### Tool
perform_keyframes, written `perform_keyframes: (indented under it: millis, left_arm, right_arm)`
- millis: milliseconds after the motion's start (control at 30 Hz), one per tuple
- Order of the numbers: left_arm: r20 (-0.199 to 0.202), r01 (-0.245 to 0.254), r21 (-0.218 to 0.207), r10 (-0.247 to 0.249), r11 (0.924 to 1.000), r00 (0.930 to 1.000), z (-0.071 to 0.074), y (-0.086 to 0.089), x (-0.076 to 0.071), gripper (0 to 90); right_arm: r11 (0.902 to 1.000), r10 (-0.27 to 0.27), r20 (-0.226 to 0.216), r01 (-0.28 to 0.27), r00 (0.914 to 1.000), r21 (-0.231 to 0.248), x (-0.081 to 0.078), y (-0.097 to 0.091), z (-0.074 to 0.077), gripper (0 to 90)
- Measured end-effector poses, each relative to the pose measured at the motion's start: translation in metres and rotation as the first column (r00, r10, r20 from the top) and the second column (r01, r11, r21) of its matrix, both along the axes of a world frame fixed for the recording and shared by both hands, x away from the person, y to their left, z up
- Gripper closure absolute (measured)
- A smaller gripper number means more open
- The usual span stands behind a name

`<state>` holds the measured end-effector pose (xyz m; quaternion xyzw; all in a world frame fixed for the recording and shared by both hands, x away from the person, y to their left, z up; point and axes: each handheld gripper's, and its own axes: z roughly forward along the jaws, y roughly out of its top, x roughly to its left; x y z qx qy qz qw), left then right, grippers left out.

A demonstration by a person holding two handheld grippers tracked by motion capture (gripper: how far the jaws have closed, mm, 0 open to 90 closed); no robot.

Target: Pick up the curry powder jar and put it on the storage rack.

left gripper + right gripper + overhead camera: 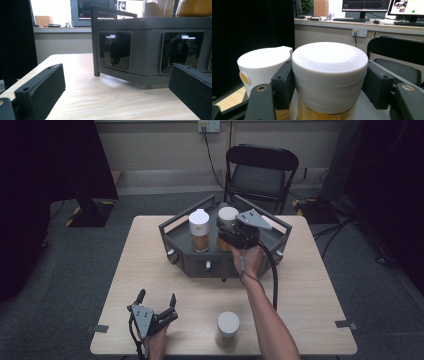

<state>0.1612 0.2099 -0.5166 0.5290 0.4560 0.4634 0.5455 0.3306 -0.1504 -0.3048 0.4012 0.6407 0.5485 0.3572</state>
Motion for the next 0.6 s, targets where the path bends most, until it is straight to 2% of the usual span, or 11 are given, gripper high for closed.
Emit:
perform_keyframes:
  millis: [600]
  left_arm:
    - [0.0, 0.0, 0.0, 0.0, 1.0, 1.0, 0.0, 0.0, 0.0, 0.3]
  right_arm:
    - [0.9998, -0.016, -0.027, 0.015, 0.9995, -0.013, 0.0044, 0.0025, -0.0018, 33.3]
